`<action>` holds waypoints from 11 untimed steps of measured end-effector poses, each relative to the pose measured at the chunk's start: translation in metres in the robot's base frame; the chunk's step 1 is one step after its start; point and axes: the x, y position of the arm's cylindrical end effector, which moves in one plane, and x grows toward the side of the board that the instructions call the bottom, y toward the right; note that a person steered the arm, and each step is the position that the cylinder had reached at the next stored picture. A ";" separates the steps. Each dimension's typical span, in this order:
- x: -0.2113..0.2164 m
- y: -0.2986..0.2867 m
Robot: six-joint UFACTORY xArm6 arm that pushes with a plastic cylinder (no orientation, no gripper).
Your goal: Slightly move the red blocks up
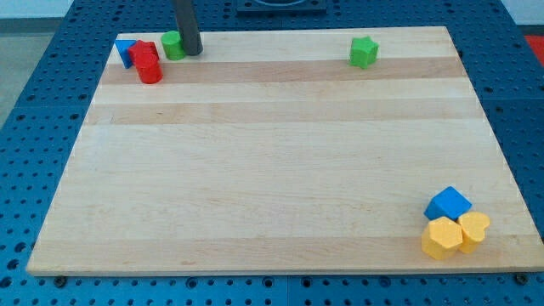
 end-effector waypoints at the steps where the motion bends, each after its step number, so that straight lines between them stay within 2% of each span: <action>1: 0.010 -0.005; 2: 0.038 -0.004; 4: 0.081 -0.042; 5: 0.087 -0.064; 11: 0.061 -0.057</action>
